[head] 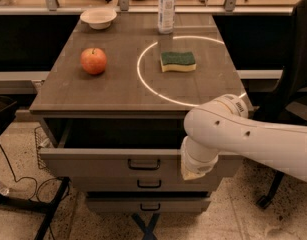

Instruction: Close top drawer

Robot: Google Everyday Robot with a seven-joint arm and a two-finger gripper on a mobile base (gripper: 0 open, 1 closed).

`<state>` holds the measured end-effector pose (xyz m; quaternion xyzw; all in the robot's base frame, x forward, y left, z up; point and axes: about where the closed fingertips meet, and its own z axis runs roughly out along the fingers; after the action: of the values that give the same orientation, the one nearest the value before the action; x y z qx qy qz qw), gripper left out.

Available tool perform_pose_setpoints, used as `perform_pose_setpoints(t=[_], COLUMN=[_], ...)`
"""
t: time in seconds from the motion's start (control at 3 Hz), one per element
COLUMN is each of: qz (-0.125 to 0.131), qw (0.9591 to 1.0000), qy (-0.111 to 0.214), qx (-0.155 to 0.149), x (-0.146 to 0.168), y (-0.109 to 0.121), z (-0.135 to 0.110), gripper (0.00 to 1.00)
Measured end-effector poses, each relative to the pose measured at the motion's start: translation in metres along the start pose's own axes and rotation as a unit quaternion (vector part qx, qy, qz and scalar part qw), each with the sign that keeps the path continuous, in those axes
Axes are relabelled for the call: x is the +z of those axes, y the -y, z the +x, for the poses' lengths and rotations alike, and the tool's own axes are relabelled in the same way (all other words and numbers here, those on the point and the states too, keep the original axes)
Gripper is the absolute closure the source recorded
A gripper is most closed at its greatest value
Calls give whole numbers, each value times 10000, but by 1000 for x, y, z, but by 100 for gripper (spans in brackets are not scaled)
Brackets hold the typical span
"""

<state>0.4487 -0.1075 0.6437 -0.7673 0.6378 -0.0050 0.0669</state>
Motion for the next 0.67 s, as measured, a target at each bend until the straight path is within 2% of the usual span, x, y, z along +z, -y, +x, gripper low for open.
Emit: perform_pose_setpoints(t=[0.67], qz=[-73], qw=[9998], qy=[-17], qx=[-209], x=[9], y=[25], z=[-13], gripper=[100])
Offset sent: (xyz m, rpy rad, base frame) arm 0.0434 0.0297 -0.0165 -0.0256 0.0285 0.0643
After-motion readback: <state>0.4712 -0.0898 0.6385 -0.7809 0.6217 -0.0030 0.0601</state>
